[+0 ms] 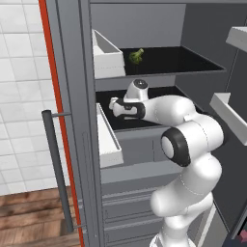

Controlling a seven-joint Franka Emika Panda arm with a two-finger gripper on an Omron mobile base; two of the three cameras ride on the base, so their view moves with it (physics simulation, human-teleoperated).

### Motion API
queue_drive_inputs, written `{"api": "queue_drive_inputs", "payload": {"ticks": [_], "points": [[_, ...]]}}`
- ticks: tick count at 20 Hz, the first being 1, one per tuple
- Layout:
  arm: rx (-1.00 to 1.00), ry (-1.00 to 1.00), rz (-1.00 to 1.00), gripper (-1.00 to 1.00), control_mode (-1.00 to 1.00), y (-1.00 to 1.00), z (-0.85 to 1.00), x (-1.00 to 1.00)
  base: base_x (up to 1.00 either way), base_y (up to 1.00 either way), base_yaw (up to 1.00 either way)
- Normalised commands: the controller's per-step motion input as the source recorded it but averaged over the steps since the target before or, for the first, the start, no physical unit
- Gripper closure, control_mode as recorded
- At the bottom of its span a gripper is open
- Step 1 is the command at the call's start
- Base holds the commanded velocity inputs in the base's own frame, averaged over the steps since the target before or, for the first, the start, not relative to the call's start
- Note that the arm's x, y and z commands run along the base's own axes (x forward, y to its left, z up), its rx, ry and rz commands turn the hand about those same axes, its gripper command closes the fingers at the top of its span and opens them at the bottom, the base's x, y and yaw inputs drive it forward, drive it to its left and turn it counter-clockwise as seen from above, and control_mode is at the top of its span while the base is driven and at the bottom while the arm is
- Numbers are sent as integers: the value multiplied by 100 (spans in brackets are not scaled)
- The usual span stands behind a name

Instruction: Place the cold items (broccoli and pear) from the fridge in one tupperware on the dining counter. Place the warm items (hot dog and kebab skewer) in the stove area in another tupperware.

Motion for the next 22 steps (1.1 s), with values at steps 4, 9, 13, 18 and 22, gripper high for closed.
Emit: {"api": "queue_drive_inputs", "payload": {"ticks": [4, 9, 13, 18, 22], "points": [[0, 0, 0, 100, -100, -1, -26, 6, 0, 0, 0], [1, 0, 1, 100, -100, -1, -36, -2, 0, 0, 0], [0, 0, 2, 100, -100, 3, -38, -28, 0, 0, 0], [0, -9, 0, 100, -100, 0, -54, -87, 0, 0, 0], [2, -5, -19, 100, -100, -10, 1, -94, 0, 0, 0]]}}
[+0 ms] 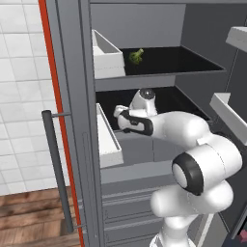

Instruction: Place the cold items (broccoli and pear) from the fridge in one tupperware on the dining counter. Place the warm items (hot dog and kebab skewer) in the stove area in another tupperware.

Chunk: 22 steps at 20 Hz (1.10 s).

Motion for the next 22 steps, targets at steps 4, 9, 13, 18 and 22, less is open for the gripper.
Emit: {"api": "queue_drive_inputs", "payload": {"ticks": [4, 9, 13, 18, 22], "points": [[0, -2, -4, 100, -100, -3, 48, -97, 0, 0, 0], [0, 0, 0, 100, -100, -11, 63, -82, 0, 0, 0], [0, 0, 0, 100, -100, -19, 41, -74, 0, 0, 0], [0, 8, 0, 100, -100, -36, 27, -89, 0, 0, 0], [0, 21, 0, 100, -100, -40, 32, -85, 0, 0, 0]]}}
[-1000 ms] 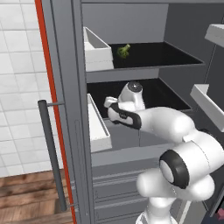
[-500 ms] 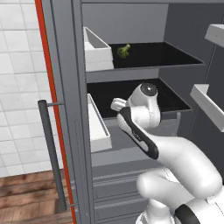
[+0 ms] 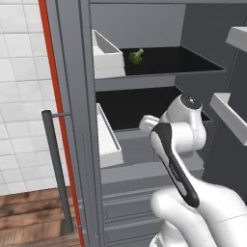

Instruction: Place the cold items (broccoli and pear) from the fridge in one tupperware on the dining counter. Place the warm items (hot dog and kebab skewer) in the stove area in another tupperware.

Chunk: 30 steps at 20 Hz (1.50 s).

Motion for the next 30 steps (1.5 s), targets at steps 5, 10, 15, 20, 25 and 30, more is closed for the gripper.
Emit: {"api": "queue_drive_inputs", "payload": {"ticks": [5, 10, 15, 20, 25, 30], "points": [[0, 11, 8, 100, -100, -20, 46, -73, 0, 0, 0], [0, 0, 16, 100, -100, -11, 60, -79, 0, 0, 0], [-4, 0, 16, 100, -100, -8, 59, -73, 0, 0, 0], [-6, -1, 9, 100, -100, -6, 52, -84, 0, 0, 0], [-2, -1, 0, 100, -100, -9, 44, -66, 0, 0, 0], [-1, -3, 2, 100, -100, -3, 34, -39, 0, 0, 0]]}}
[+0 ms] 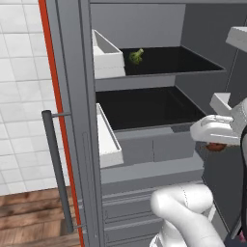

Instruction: Place the cold items (broccoli and pear) from the fridge in one tupperware on the dining counter. Place the warm items (hot dog and kebab skewer) in the stove area in another tupperware.

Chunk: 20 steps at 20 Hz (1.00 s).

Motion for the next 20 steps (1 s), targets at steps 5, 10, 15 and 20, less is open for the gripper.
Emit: {"api": "queue_drive_inputs", "payload": {"ticks": [5, 10, 15, 20], "points": [[0, -18, -2, 100, -100, -5, 0, -49, 0, 0, 0], [0, 0, 0, 100, 100, 0, 0, 0, -73, 0, 6], [0, 0, 0, 100, 100, 0, 0, 0, -78, 4, 38], [0, 0, 0, 100, 100, 0, 0, 0, -64, 18, 57]]}}
